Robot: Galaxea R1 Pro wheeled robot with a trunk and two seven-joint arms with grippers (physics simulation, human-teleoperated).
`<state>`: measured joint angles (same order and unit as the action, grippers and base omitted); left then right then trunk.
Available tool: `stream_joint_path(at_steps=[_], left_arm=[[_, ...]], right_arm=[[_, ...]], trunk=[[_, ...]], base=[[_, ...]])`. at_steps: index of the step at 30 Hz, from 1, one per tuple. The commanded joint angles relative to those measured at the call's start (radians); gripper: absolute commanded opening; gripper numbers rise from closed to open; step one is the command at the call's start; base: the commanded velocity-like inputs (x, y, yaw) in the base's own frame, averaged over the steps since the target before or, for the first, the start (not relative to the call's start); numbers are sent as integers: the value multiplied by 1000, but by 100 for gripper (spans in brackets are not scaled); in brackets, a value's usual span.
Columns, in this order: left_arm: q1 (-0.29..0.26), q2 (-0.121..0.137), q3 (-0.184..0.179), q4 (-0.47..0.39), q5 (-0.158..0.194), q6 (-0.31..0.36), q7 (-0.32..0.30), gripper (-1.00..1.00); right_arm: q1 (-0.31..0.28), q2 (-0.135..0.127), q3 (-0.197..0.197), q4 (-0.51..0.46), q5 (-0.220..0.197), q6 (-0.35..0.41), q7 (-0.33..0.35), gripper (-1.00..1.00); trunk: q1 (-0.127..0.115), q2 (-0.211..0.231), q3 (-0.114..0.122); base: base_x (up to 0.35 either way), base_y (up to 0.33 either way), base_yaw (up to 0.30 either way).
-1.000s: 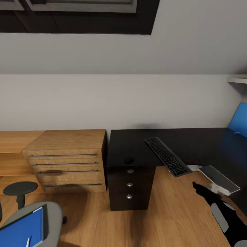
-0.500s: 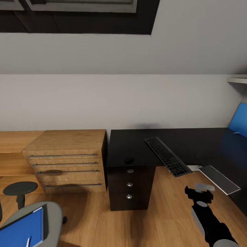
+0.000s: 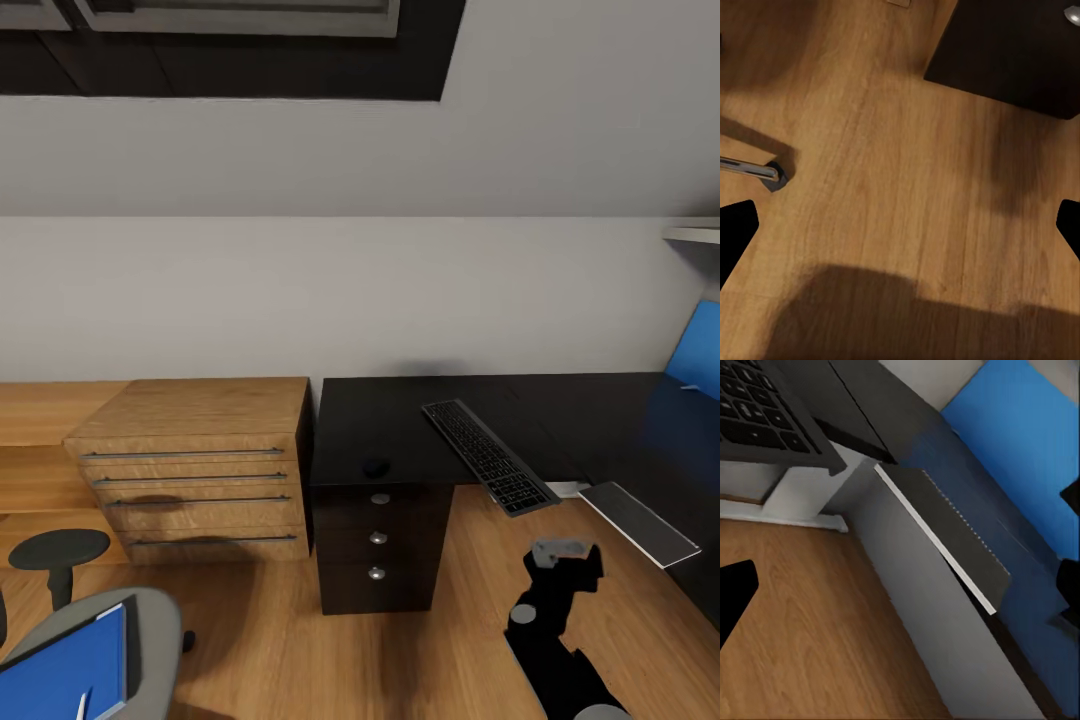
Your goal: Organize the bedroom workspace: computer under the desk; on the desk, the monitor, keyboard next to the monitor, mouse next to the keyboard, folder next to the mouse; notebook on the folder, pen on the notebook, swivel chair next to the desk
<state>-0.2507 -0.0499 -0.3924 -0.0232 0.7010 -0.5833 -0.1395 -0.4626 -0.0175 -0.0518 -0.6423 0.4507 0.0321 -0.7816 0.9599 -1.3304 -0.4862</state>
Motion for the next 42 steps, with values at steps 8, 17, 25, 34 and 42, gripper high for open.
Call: stream_joint_path(at_steps=[8,17,25,34,42], left_arm=[[-1,1,-3,2,11,-3,-9,100],[-1,1,-3,2,11,-3,-9,100],[-1,1,-3,2,11,-3,-9,100],[-1,1,-3,2,11,-3,-9,100],[-1,1,-3,2,10,-3,-10,100]], right_arm=[[-1,24,85,164,222,3,-309,100],[-1,36,118,267,288,6,-425,100],[-1,23,110,272,289,10,-229,100],[-1,-38,94,264,277,8,-44,100],[-1,-40,92,265,275,9,-39,100]], trunk=[[0,-1,-1],[0,-1,-1],[0,-1,-1],[0,-1,-1],[0,-1,-1]], base=[[0,0,0],[0,0,0],[0,0,0],[0,0,0],[0,0,0]])
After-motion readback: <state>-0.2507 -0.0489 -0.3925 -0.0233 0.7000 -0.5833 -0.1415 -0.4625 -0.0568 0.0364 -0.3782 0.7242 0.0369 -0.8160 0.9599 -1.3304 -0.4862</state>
